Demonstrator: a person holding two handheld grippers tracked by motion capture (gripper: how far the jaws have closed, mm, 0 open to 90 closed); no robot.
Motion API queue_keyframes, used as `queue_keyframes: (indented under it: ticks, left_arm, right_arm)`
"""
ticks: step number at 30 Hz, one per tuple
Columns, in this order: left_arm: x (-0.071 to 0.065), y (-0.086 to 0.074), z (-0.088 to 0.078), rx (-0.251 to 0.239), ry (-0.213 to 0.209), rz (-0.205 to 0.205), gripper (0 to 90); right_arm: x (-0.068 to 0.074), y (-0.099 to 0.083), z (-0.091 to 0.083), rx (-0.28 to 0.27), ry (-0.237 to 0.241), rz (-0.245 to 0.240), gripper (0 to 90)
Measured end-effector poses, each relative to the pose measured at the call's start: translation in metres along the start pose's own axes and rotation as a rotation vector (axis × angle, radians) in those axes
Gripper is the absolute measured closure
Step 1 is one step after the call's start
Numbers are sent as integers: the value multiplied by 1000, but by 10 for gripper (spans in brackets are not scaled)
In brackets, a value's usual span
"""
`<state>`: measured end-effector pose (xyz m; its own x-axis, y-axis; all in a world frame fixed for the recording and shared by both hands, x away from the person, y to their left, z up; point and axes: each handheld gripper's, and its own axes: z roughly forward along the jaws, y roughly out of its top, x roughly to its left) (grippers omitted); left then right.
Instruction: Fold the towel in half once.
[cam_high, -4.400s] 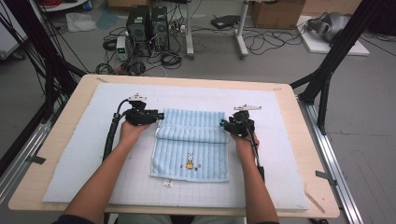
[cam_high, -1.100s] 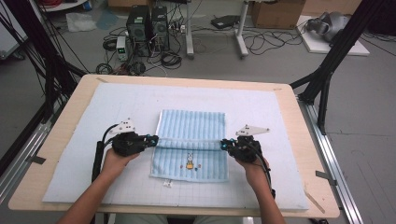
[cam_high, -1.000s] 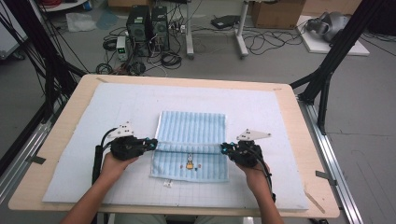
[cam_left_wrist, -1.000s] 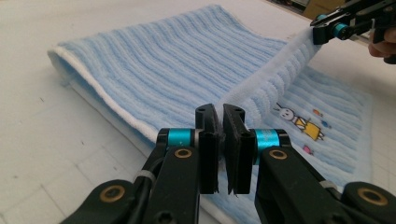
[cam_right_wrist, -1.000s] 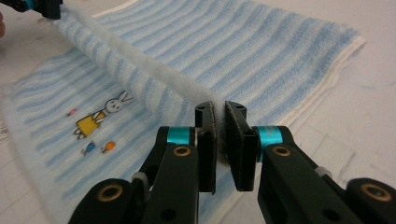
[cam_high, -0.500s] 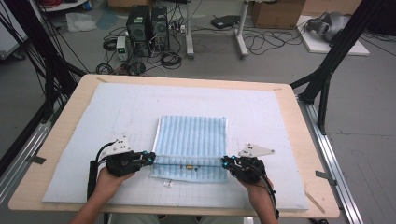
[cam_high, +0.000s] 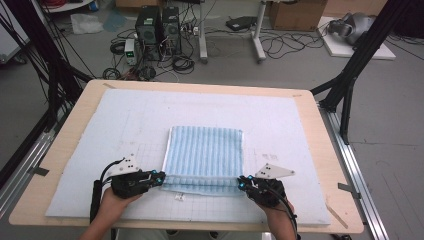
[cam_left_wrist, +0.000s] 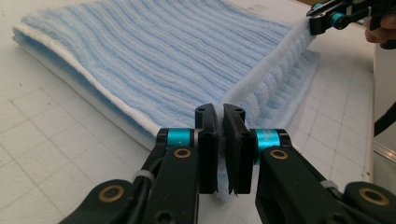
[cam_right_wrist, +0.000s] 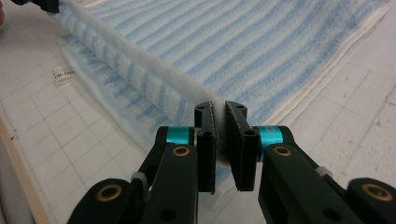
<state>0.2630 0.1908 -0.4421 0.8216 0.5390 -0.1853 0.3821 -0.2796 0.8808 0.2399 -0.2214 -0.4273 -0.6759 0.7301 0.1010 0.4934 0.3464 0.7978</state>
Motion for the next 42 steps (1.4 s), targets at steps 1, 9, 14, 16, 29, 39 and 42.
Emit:
queue_keyframes:
  ticks: [1,9,14,16,29,39,42]
  left_arm:
    - [-1,-1,0,5,-7,-4,838]
    - [5,1,-10,-55,41,-84,572]
    - [7,4,-10,-74,48,-93,566]
    - [6,3,-5,-54,50,-90,566]
    - [10,6,4,-35,85,-88,569]
    - [27,18,10,-65,107,-108,502]
    - [35,21,14,-78,117,-119,451]
  right_arm:
    - [1,-1,0,3,0,-2,824]
    - [-1,-4,-6,-11,6,43,644]
    - [-4,1,-11,-86,32,84,626]
    - [-3,-1,-5,-58,28,70,628]
    - [3,-6,15,98,-35,-26,650]
    - [-14,1,6,-9,-40,35,590]
    - [-20,4,9,-14,-47,39,580]
